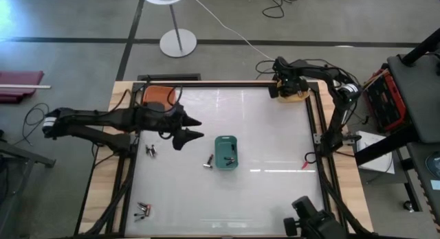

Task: Sort batteries
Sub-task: Put the black battery into the yellow bin

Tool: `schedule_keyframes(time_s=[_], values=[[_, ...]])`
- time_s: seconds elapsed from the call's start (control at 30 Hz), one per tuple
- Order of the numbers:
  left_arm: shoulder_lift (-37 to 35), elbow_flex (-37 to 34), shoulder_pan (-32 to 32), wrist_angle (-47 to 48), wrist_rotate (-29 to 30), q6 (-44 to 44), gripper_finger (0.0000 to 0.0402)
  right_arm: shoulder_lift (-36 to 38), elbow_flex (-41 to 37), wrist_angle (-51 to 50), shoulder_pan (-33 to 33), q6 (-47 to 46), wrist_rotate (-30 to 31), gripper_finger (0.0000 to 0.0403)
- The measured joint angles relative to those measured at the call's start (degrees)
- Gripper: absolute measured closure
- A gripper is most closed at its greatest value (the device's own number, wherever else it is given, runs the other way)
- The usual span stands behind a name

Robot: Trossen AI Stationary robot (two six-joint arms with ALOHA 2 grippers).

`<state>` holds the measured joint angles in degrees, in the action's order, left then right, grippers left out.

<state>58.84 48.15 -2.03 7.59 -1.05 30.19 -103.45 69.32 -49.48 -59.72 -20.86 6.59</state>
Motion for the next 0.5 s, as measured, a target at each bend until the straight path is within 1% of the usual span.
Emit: schedule_keyframes(time_s=[0.1, 0.17, 0.23, 0.3, 0.37, 0.5], values=[[-0.62, 0.01, 2.16, 1.27, 0.55, 1.25, 0.0106, -0.8, 0.47, -0.45, 0.04, 0.01, -0.05, 0.0355], [-0.5, 0.07, 3.44, 3.99, 0.94, 3.32, 0.0106, -0.68, 0.68, -0.55, 0.04, -0.02, 0.1, 0.034], [0.91, -0.24, 4.31, 7.6, 2.77, 6.34, 0.0106, -0.16, 0.79, -1.13, 0.04, 0.08, 0.35, 0.0325], [2.66, -2.05, 5.02, 10.49, 3.69, 7.13, 0.0106, 1.09, 1.0, -1.59, 0.28, 0.63, 0.44, 0.0311], [3.98, -4.6, 5.8, 9.86, 3.67, 8.29, 0.0106, 3.25, 1.3, -2.04, 0.79, 1.38, 0.51, 0.0297], [5.23, -9.46, 6.64, 4.99, 1.31, 10.74, 0.011, 9.47, 1.4, -2.71, 2.59, 2.1, 0.48, 0.027]])
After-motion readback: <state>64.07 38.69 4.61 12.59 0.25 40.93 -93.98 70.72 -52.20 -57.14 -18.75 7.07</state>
